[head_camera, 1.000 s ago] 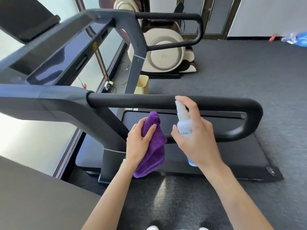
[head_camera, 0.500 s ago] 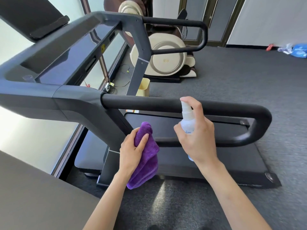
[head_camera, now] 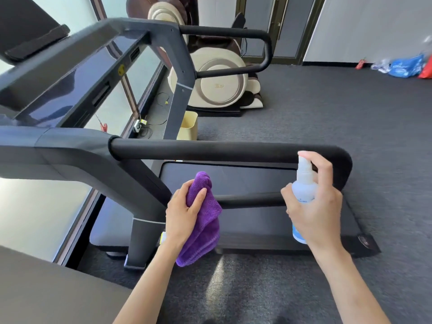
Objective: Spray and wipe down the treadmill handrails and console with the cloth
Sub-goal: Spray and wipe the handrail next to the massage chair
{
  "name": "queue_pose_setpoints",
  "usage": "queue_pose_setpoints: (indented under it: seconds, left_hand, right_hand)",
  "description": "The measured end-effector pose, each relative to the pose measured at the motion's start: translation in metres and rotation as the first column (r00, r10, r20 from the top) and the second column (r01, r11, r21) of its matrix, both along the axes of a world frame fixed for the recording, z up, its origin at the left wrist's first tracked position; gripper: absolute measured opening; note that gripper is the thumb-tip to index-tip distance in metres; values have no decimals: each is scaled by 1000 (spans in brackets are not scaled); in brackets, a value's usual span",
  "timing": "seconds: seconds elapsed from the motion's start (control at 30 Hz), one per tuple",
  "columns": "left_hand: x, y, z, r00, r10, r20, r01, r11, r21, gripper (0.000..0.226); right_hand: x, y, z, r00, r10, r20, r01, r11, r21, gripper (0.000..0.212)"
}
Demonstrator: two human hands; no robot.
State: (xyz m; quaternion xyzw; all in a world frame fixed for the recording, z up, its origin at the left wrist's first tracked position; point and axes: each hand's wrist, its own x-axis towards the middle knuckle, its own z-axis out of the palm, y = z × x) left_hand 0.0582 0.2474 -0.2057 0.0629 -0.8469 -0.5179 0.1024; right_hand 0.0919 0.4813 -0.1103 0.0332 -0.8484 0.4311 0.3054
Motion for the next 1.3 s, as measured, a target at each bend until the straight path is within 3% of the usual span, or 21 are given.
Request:
queue_pose_setpoints:
  seconds: [0.2,0.47,0.63,0.9,1.3]
  left_hand:
    - [-3,20,1,1000,-18,2,18,1000,5,36]
    - [18,4,-7,992,128,-20,-128,992,4,25]
    - [38,-25,-13,973,230,9,-230,973,12,37]
    - [50,-38,-19,972,234,18,-234,972,8,32]
    - [33,7,-22,996,87,-1,-87,996,-7,27]
  right_hand:
    - [1,19,2,1000,0,-4,0,1000,4,64]
    - [17,2,-53,932,202,300,-226,973,48,70]
    - [12,-30,-91,871,230,433,-266,964,22,74]
    - [0,-33,-104,902,136,409,-178,982,65,75]
    - [19,35,-118,943,-65,326,57,998,34,74]
